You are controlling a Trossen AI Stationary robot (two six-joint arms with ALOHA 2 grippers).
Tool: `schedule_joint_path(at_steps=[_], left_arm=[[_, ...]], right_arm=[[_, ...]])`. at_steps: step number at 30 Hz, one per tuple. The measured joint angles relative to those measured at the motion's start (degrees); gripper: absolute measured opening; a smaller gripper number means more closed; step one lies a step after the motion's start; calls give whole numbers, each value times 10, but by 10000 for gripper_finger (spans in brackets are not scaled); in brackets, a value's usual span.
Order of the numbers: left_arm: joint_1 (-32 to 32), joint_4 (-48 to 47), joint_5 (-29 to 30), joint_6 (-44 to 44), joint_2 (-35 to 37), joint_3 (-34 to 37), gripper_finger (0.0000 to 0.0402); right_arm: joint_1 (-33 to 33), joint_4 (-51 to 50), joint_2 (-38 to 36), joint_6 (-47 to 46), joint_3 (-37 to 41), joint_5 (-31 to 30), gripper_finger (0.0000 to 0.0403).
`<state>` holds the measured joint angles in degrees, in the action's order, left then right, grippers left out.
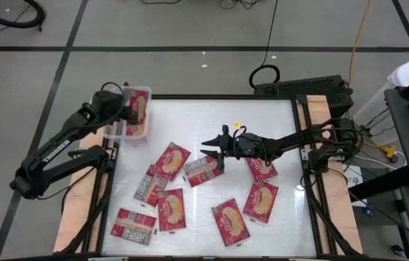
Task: Sort popcorn bags into baskets
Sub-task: Stack the red popcorn pack into the bin
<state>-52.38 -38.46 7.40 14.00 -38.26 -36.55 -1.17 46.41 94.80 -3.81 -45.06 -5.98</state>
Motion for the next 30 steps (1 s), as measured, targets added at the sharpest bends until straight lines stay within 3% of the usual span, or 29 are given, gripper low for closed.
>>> schedule_joint_path(at_steps=[12,30], left_arm=[[0,8,-3,48,0,39,29],[0,33,13,46,0,82,31]], right_arm=[[0,0,0,2,0,0,130],[0,0,0,2,0,0,130]])
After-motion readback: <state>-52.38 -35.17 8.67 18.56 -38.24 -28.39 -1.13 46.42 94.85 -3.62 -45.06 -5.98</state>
